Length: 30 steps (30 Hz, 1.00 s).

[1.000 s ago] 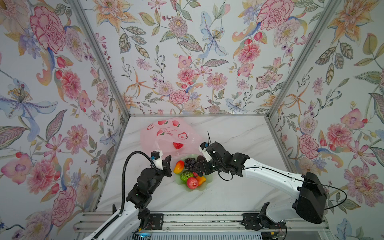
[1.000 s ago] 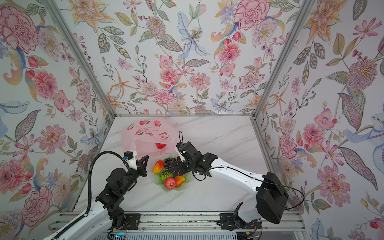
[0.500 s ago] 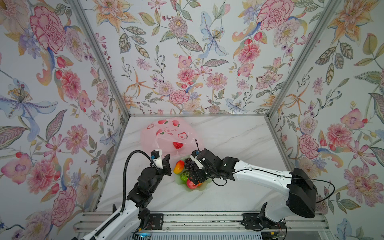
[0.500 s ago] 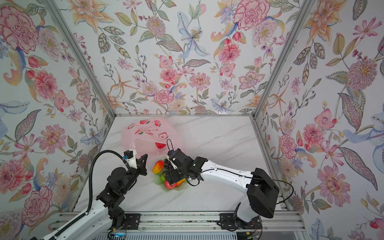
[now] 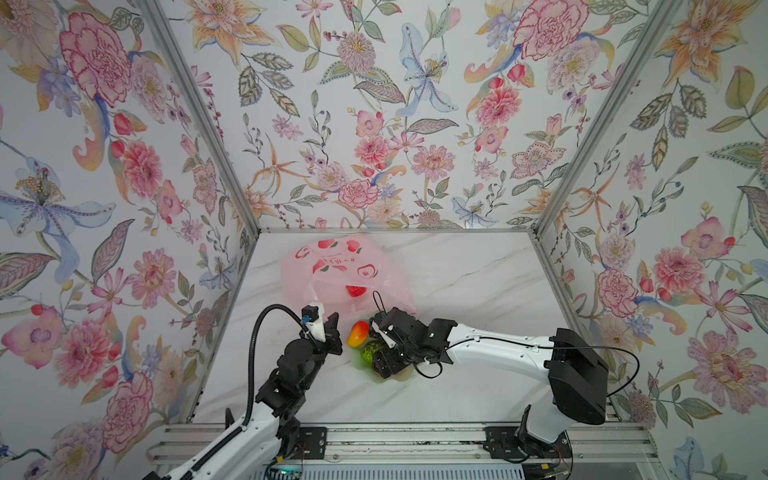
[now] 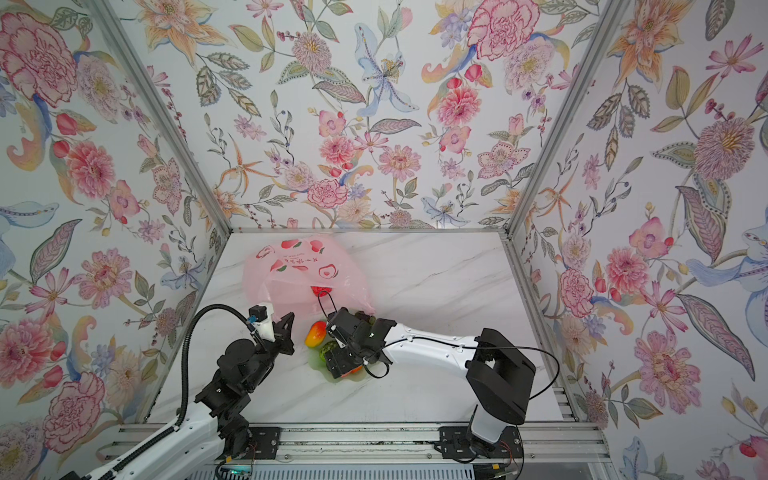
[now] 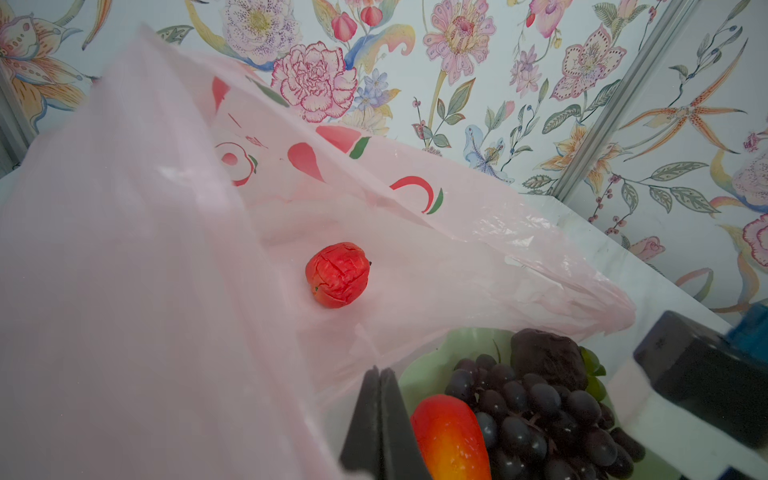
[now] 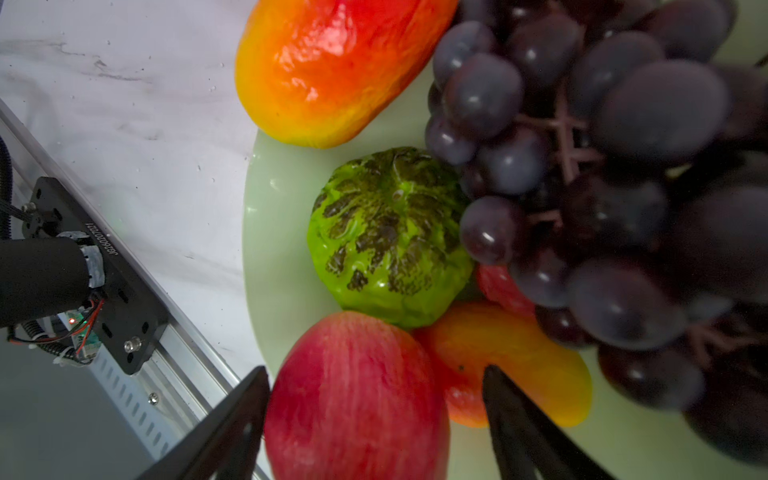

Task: Place the fruits into the plastic bag
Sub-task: 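Lower the right gripper onto the red apple and close it, then lift the red apple off the plate with the right gripper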

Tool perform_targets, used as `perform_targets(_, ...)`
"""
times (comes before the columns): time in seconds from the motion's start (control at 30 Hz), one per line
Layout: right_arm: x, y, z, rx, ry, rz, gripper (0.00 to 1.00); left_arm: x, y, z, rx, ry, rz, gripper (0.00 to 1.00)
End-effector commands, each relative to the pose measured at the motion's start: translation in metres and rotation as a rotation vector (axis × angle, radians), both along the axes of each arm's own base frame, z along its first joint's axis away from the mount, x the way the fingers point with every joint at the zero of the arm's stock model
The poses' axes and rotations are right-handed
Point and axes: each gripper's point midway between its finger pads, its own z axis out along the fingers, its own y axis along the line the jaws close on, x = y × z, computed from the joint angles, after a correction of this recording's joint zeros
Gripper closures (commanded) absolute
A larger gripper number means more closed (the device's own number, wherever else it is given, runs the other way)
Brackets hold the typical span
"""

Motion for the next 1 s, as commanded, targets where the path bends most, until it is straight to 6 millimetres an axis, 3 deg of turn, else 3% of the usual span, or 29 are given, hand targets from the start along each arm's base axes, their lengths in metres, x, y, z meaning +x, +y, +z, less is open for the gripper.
perform_targets(0.0,-0.001,0.005,-0.003,-0.018,0.003,-0.002,0.24,0.001,-0.008,0.008,-0.001,-0.018,-0.022,1.00)
perform_targets(0.2,0.003,-0.001,-0.006,-0.047,-0.019,-0.010,0.28,0.001,-0.007,0.008,-0.004,-0.019,-0.018,1.00)
perform_targets(0.57,0.005,-0.005,0.005,-0.030,-0.045,-0.017,0.46,0.002,-0.007,0.005,0.000,-0.008,-0.012,1.00)
perform_targets(0.97,0.007,0.004,0.046,0.174,-0.002,-0.049,0.46,0.002,-0.006,0.002,-0.005,0.005,-0.004,1.00)
